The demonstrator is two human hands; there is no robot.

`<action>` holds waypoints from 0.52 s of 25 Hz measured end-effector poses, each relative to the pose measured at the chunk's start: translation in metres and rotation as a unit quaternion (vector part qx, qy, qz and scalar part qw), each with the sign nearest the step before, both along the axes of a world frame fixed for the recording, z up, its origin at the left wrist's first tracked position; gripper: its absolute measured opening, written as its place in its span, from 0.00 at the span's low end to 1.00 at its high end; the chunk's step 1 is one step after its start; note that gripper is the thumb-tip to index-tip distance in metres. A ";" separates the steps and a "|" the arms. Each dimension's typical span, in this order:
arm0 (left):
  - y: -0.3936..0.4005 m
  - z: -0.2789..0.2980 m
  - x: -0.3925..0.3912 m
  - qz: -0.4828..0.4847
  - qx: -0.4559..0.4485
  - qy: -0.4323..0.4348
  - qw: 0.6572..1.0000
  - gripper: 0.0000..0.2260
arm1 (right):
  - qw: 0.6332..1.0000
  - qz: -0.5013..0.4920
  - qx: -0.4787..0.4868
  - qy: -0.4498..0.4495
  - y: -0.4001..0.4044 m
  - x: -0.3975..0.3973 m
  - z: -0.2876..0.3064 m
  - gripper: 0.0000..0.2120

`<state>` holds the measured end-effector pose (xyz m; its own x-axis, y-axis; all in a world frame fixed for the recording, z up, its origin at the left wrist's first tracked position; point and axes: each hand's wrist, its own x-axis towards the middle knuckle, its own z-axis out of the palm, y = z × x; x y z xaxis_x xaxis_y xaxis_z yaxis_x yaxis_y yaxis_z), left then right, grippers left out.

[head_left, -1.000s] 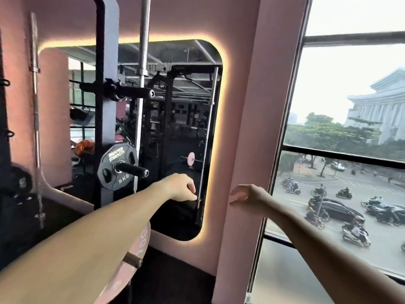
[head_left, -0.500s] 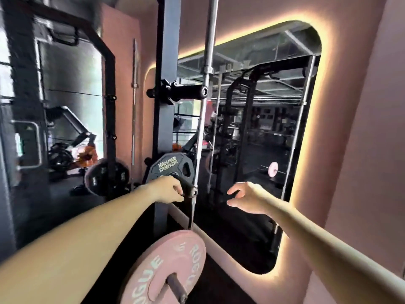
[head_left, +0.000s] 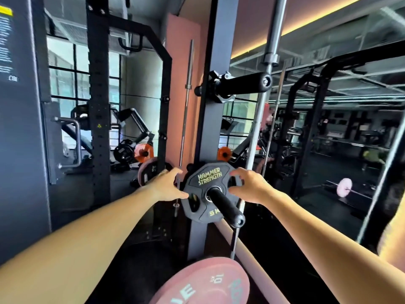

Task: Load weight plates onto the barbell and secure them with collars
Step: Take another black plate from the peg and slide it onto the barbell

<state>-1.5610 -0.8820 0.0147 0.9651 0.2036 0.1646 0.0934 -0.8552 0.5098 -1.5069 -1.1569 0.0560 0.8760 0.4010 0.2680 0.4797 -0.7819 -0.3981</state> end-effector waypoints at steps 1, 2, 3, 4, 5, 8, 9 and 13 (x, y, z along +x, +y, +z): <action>0.004 -0.004 0.009 -0.001 -0.003 0.014 1.000 0.43 | 1.000 0.004 0.000 -0.007 0.008 0.013 0.002 0.29; 0.007 -0.008 0.018 -0.002 -0.002 0.028 1.000 0.44 | 1.000 0.008 0.003 -0.012 0.016 0.026 0.002 0.31; 0.009 -0.013 0.027 -0.003 0.003 0.042 0.999 0.44 | 1.000 0.015 0.006 -0.013 0.022 0.037 0.003 0.33; 0.010 -0.017 0.035 -0.003 0.005 0.058 0.998 0.45 | 1.000 0.024 0.007 -0.011 0.028 0.048 0.003 0.35; 0.010 -0.019 0.041 0.000 0.004 0.070 0.998 0.46 | 0.999 0.034 0.003 -0.007 0.032 0.056 0.003 0.37; 0.005 -0.021 0.057 0.010 -0.019 0.079 0.997 0.44 | 0.998 0.056 -0.008 0.010 0.041 0.081 0.002 0.40; 0.002 -0.023 0.061 0.011 -0.037 0.074 0.996 0.40 | 0.998 0.065 -0.012 0.022 0.042 0.088 0.002 0.41; -0.013 -0.036 0.068 0.060 -0.070 0.046 0.995 0.37 | 0.997 0.075 -0.025 0.016 0.042 0.107 -0.003 0.44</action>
<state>-1.4929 -0.8953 -0.0216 0.9420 0.3335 0.0376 0.2434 -0.7561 0.6075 -1.3994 -1.1152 0.0535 0.8132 0.5400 0.2173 0.5801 -0.7213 -0.3783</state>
